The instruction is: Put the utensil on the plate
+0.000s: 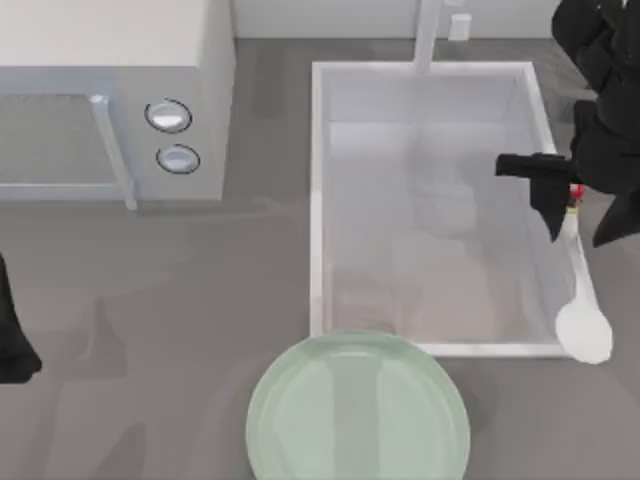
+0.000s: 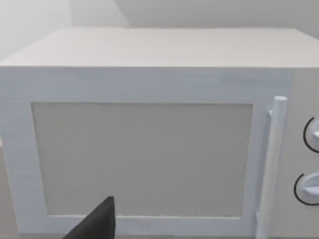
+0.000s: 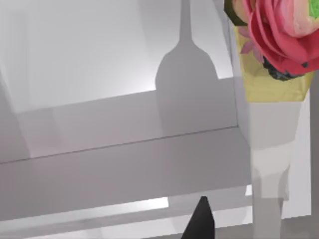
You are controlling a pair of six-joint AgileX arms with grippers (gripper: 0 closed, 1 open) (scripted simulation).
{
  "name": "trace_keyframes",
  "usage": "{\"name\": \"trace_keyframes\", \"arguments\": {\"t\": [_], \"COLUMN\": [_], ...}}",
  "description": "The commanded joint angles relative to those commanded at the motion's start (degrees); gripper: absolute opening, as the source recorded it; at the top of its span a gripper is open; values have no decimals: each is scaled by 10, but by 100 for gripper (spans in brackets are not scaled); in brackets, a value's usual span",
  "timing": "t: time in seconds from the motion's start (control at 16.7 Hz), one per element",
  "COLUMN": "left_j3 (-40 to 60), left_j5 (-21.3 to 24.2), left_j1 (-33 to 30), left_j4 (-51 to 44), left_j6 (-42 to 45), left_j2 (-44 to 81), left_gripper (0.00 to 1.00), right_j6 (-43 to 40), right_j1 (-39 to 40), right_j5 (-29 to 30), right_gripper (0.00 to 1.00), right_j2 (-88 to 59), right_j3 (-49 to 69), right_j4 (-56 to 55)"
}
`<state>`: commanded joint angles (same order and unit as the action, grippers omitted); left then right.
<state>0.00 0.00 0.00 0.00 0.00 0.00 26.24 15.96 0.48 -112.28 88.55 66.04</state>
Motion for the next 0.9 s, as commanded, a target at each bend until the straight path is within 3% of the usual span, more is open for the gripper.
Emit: {"name": "trace_keyframes", "arguments": {"t": [0.54,0.9], "left_j3": [0,0], "left_j5": [0,0], "left_j1": [0,0], "left_j4": [0,0], "left_j6": [0,0], "left_j2": [0,0], "left_gripper": [100,100], "right_j6": [677,1019], "right_j1": [243,344], "right_j5": [-5,-4], "right_gripper": [0,0], "right_j2": [-31,-20], "right_j3": [-16,-34], "right_j4": [6,-11]}}
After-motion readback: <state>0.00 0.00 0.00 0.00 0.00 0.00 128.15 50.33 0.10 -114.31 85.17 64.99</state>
